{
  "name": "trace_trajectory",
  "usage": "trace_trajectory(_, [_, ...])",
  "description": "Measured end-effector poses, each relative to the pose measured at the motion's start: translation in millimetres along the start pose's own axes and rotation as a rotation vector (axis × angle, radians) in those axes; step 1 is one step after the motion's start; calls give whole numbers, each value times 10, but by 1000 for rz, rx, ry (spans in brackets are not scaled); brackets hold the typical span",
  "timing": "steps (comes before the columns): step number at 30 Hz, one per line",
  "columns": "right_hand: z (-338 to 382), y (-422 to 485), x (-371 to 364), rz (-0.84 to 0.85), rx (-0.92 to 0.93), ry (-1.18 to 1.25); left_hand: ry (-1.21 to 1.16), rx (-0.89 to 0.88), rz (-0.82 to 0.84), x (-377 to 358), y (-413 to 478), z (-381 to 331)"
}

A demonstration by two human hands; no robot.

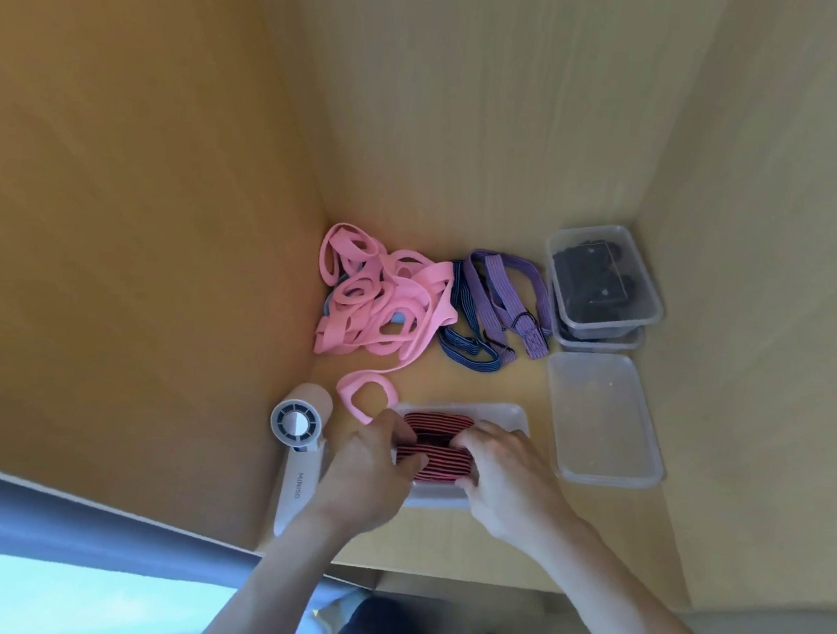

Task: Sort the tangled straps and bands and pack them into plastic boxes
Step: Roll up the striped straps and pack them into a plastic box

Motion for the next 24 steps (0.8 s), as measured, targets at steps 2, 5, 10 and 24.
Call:
trace_trajectory(2, [2, 18, 8, 10, -13, 5, 45, -17, -36, -41, -12, -15])
trace_trajectory(5, [14, 48, 12, 21, -31, -2, 143, -73, -131, -113, -39, -29])
trace_trajectory(10, [51, 117, -2, 47, -58, -17, 363, -201, -245, -178, -105, -66])
trace_trajectory(24, [76, 157, -26, -18, 2, -46, 531, -472, 55, 100, 219, 138])
Point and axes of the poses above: each hand's wrist, its own y-axis towards the middle knuckle, its own x-axis out of the back of the hand, z = x × y, the point moved 2 cm from there along y, towards the middle knuckle, and after that the axes turned 1 degree about y, right-handed, at the moved point
